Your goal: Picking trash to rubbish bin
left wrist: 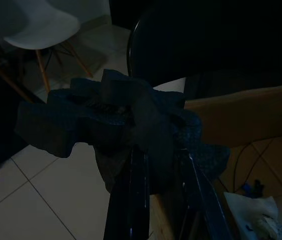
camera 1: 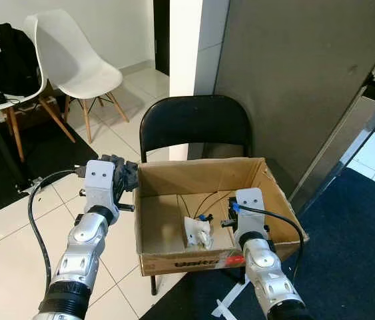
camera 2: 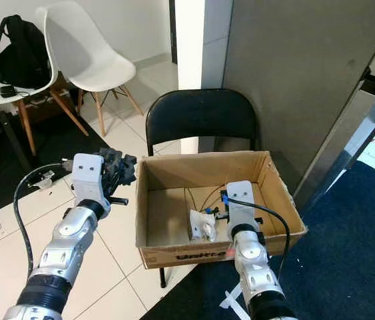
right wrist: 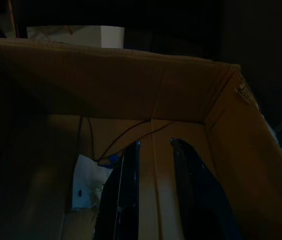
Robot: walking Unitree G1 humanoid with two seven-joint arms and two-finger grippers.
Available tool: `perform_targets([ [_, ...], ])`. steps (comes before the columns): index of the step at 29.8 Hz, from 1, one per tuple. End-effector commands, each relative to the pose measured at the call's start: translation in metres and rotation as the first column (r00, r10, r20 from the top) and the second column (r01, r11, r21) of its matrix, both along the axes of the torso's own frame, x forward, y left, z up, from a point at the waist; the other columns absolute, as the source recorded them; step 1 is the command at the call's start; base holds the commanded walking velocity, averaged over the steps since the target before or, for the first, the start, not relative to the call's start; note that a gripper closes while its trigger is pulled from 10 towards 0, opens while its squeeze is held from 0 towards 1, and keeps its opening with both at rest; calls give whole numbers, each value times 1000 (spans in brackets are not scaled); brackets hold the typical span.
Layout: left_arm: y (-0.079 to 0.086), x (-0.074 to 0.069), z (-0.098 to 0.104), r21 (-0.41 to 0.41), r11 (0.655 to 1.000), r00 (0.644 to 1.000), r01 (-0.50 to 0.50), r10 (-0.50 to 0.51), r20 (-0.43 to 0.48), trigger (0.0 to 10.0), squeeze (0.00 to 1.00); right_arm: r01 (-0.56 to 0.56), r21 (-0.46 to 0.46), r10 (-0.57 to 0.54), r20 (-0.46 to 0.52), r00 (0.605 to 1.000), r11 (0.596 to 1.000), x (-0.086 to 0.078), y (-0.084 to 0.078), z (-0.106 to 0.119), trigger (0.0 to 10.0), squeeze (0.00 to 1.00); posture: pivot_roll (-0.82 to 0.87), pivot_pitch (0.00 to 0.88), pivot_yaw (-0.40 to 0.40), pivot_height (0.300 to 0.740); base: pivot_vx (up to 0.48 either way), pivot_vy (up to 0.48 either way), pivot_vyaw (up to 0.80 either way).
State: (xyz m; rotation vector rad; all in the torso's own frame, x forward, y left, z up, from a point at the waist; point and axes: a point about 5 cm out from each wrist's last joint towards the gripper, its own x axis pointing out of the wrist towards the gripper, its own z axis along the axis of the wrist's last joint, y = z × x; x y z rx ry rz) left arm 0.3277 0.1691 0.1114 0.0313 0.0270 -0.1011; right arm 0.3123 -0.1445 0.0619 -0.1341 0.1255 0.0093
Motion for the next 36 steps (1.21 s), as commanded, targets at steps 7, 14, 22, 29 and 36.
perform_targets([
  [7,1,-2,-4,2,1000,1000,6,-6,-19,10000,0,6,6,-6,-21,1000,1000,-3,-2,-5,10000,0,10,93,20,740,0,177,0],
  [14,1,-3,-3,1,1000,1000,9,-9,-15,10000,0,6,7,-6,-20,1000,1000,-3,-2,-5,10000,0,11,88,21,740,0,381,0],
  [22,1,-2,-2,4,1000,1000,4,-4,-2,10000,0,4,7,-4,-19,1000,1000,-3,-1,-5,10000,0,11,84,21,740,0,80,0],
  [29,-1,-3,-1,32,999,1000,22,-22,2,10000,0,4,7,-4,-18,1000,1000,-3,-1,-5,10000,0,12,81,22,740,0,0,0],
  [36,-2,-3,-1,35,999,1000,26,-26,3,10000,0,5,9,-5,-18,1000,1000,-3,-1,-5,10000,0,11,82,23,740,0,-298,0],
])
